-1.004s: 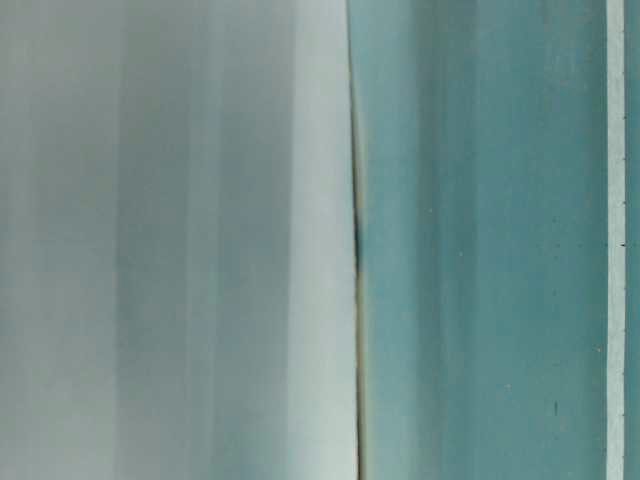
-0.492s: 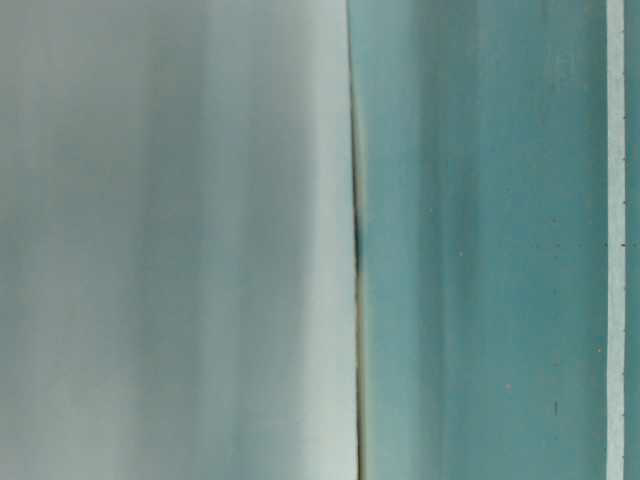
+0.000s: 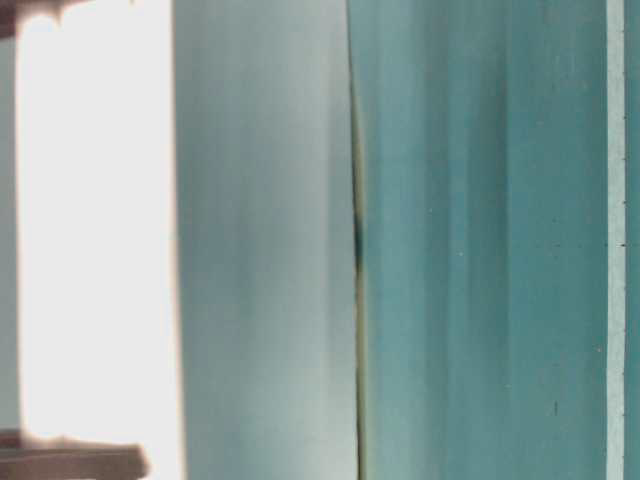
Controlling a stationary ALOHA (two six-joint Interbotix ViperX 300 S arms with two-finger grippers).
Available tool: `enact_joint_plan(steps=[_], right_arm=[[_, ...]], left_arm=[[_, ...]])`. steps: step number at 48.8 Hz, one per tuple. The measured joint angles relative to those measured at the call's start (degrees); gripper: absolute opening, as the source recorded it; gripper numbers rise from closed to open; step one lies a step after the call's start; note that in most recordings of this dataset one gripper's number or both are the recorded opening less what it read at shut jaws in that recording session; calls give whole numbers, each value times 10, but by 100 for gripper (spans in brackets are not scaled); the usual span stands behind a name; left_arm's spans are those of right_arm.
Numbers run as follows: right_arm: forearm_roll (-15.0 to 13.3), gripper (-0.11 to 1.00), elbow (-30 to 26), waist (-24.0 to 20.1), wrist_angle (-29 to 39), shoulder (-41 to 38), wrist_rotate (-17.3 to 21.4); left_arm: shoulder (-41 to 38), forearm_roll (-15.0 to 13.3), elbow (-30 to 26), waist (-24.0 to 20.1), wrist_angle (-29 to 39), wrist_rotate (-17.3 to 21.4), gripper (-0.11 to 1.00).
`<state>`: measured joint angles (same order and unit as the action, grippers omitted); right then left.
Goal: Lift the metal rail with both hands.
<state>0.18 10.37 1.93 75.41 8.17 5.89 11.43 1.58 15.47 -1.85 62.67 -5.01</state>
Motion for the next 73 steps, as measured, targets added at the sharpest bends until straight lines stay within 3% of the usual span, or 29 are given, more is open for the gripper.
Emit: enact_joint_plan(steps=[9, 25, 46, 62, 73], right_arm=[[0, 39, 70, 2, -83, -4, 1], [0, 39, 156, 2, -183, -26, 2], [4, 39, 195, -5, -286, -99, 4], [12, 39, 234, -14, -362, -117, 7], [12, 39, 239, -15, -371, -126, 7]], left_arm=[[-30, 0, 49, -4, -50, 7, 37], [-54, 1, 90, -4, -124, 7, 37], [-111, 1, 170, -3, -250, 4, 37], [-129, 1, 185, 1, -280, 1, 37], [-141, 1, 187, 3, -300, -12, 37]])
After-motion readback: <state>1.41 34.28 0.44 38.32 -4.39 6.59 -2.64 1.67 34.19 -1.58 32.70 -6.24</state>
